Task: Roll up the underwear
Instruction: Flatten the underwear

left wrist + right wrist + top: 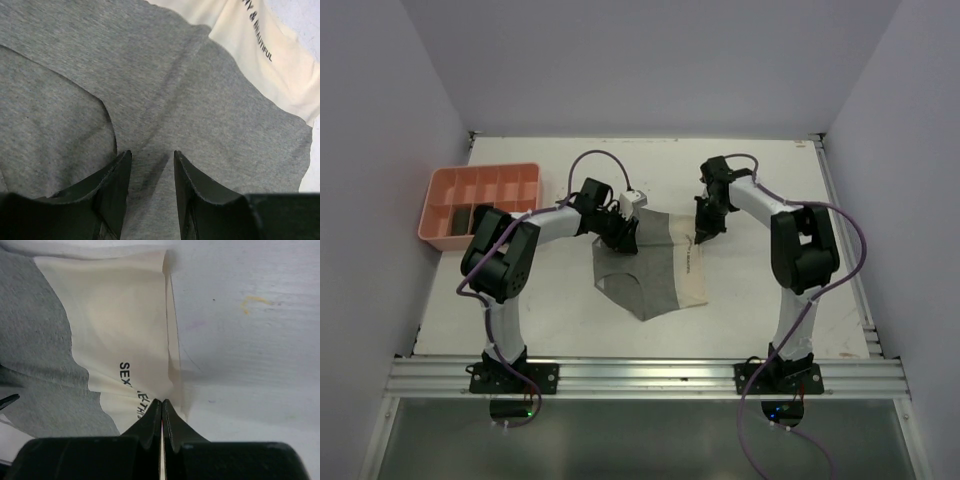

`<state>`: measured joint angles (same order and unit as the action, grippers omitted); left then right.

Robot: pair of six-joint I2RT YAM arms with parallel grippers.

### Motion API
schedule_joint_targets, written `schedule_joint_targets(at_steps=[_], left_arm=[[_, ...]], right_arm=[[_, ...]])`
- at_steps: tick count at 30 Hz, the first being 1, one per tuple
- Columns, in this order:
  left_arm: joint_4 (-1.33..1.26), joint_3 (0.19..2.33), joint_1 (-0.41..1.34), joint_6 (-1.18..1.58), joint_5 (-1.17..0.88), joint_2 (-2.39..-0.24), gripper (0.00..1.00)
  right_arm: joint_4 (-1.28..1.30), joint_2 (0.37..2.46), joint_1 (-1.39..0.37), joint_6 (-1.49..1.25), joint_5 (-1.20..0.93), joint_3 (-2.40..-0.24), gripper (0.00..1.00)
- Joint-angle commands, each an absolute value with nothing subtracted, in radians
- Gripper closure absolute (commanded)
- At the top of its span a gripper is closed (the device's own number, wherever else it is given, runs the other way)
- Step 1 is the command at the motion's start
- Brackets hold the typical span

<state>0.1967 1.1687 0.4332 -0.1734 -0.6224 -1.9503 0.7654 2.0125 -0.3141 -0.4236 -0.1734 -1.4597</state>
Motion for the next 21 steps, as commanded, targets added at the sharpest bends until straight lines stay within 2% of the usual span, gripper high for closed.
schedule_joint_targets(at_steps=[1,3,4,5,6,8,11,12,15,16,19,21], left_arm=[[0.236,1.163,0.416,-0.175,-0.540,-2.000,0.55],[0.241,1.166,0.414,-0.176,-0.538,-2.006,0.55],[0.242,1.167,0.414,-0.176,-0.532,-2.008,0.55],[0.244,1.169,0.413,-0.178,-0.532,-2.009,0.55],[0.245,1.170,0.413,-0.176,-0.528,-2.013,0.55],[0.247,1.172,0.413,-0.175,-0.525,-2.011,0.55],[0.252,1.175,0.411,-0.175,-0.534,-2.008,0.53],[0.255,1.177,0.411,-0.176,-0.537,-2.005,0.53],[0.244,1.161,0.405,-0.181,-0.571,-1.967,0.53],[0.226,1.146,0.402,-0.176,-0.590,-1.950,0.53],[0.193,1.126,0.393,-0.172,-0.642,-1.885,0.53],[0.172,1.126,0.387,-0.172,-0.667,-1.839,0.53]], right_arm=[[0.848,1.896,-0.314,-0.390,-0.023,-1.523,1.00],[0.865,1.885,-0.316,-0.384,-0.003,-1.523,0.99],[0.874,1.885,-0.314,-0.380,-0.003,-1.525,0.95],[0.887,1.893,-0.314,-0.374,0.023,-1.531,0.86],[0.911,1.896,-0.316,-0.368,0.047,-1.534,0.84],[0.923,1.905,-0.316,-0.359,0.058,-1.539,0.69],[0.911,1.902,-0.316,-0.368,0.035,-1.542,0.63],[0.902,1.901,-0.318,-0.371,0.025,-1.545,0.64],[0.833,1.878,-0.319,-0.376,-0.063,-1.517,0.73],[0.810,1.873,-0.319,-0.374,-0.105,-1.506,0.79],[0.761,1.864,-0.339,-0.380,-0.230,-1.467,0.90],[0.753,1.858,-0.360,-0.380,-0.276,-1.436,0.92]])
